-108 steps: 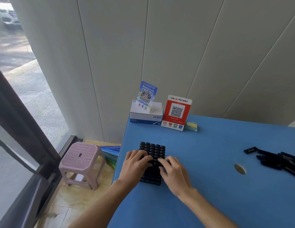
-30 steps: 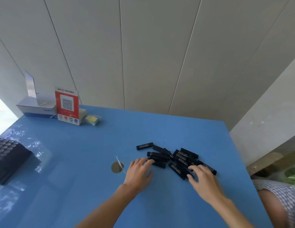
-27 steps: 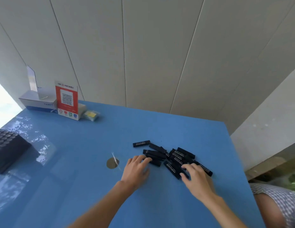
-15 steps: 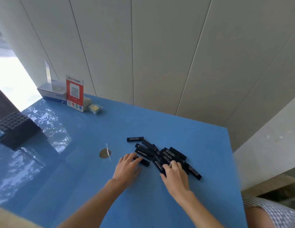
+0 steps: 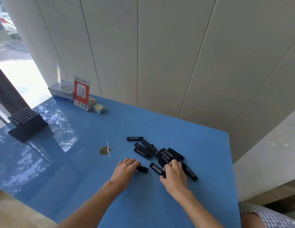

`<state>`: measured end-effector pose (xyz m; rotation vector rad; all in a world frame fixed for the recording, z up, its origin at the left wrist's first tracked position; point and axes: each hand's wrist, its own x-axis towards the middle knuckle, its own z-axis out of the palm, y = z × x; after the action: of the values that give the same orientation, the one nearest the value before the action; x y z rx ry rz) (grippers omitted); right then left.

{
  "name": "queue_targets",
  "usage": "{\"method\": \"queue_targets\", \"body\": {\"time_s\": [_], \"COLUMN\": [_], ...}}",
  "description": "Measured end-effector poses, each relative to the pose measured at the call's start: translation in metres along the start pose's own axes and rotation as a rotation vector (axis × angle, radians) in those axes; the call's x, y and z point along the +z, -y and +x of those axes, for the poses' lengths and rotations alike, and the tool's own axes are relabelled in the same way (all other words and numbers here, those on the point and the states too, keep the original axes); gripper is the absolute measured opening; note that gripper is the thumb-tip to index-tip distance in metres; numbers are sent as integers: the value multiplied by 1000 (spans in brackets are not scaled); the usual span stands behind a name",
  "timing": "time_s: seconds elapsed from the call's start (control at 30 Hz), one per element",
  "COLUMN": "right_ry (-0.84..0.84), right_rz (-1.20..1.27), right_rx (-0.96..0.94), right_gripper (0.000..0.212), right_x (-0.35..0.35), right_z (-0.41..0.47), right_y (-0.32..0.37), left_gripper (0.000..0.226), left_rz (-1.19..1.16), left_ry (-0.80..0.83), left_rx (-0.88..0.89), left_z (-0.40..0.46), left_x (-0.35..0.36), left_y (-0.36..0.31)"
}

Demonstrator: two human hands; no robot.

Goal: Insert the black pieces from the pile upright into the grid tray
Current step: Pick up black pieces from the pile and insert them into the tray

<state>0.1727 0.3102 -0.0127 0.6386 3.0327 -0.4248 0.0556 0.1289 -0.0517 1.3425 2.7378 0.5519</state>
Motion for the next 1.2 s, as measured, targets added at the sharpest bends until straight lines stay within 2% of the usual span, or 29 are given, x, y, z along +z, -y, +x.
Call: {"method": "queue_targets", "body": {"time_s": [0.33, 0.43, 0.63, 0.93, 1.2], "right_ry": [-74, -93, -111, -67, -42], "right_rz": [386, 543, 613, 666, 659], "right_rx": [-9, -27, -148, -225, -259], "right_gripper": [13, 17, 19, 19, 21], "right_x": [-14, -15, -14, -9, 10], "right_z": [-7, -5, 2, 4, -4], "right_y": [-6, -2, 21, 103, 213], "left_gripper": [32, 28, 18, 18, 24], "left_rz": [-90, -150, -227, -278, -270], "left_ry": [28, -43, -144, -196, -182], "left_rx": [-165, -231, -334, -473, -529], "left_z": [-14, -29, -62, -112, -172], "left_x": [-6, -12, -31, -68, -113], "left_y": [-12, -12, -4, 42, 120]}}
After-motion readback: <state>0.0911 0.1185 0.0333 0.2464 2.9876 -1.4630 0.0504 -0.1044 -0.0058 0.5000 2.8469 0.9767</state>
